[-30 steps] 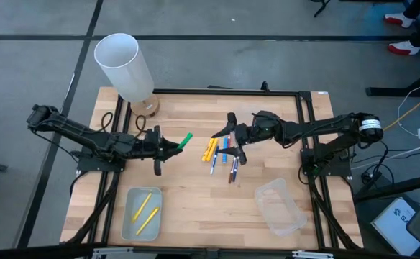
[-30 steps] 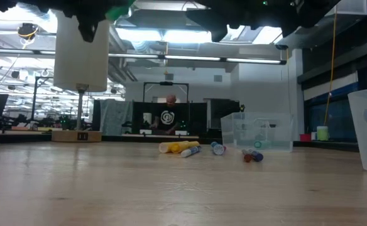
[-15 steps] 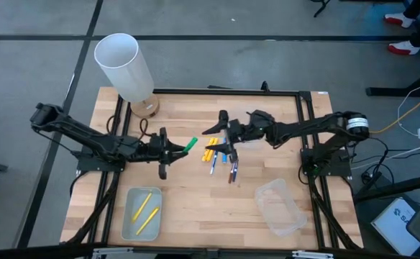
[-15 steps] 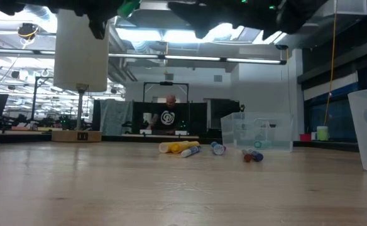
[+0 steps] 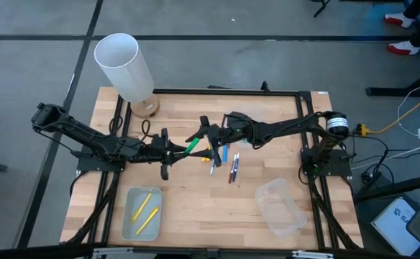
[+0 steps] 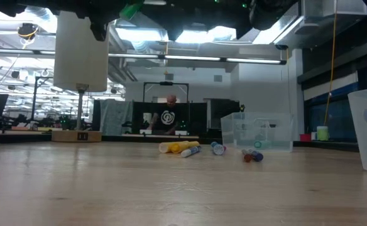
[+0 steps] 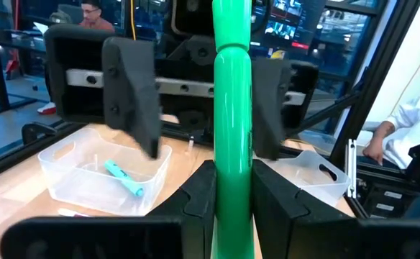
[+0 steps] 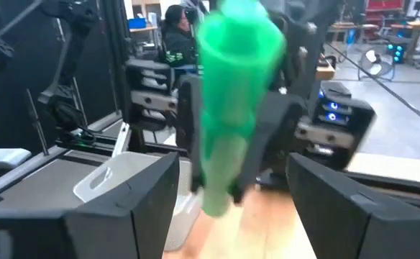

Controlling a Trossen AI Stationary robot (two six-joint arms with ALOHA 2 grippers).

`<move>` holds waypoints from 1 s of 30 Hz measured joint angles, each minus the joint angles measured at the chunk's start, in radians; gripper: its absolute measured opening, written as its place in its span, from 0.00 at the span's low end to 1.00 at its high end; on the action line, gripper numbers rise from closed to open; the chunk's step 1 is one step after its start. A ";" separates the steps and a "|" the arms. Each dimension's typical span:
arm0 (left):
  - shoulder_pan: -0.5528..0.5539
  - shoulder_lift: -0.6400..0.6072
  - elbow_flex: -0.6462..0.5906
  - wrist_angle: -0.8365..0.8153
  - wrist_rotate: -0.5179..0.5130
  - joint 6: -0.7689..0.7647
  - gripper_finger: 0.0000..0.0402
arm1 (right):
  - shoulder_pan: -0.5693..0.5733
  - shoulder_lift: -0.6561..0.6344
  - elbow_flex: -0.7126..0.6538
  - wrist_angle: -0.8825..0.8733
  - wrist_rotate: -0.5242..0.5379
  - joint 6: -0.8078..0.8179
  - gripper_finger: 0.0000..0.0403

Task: Pick & Place Markers
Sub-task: Put the green highlighter pen into the top transparent bin

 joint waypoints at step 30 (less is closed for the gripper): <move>0.000 0.000 0.000 -0.052 -0.015 -0.034 0.16 | -0.001 0.002 0.005 0.015 -0.004 0.004 0.17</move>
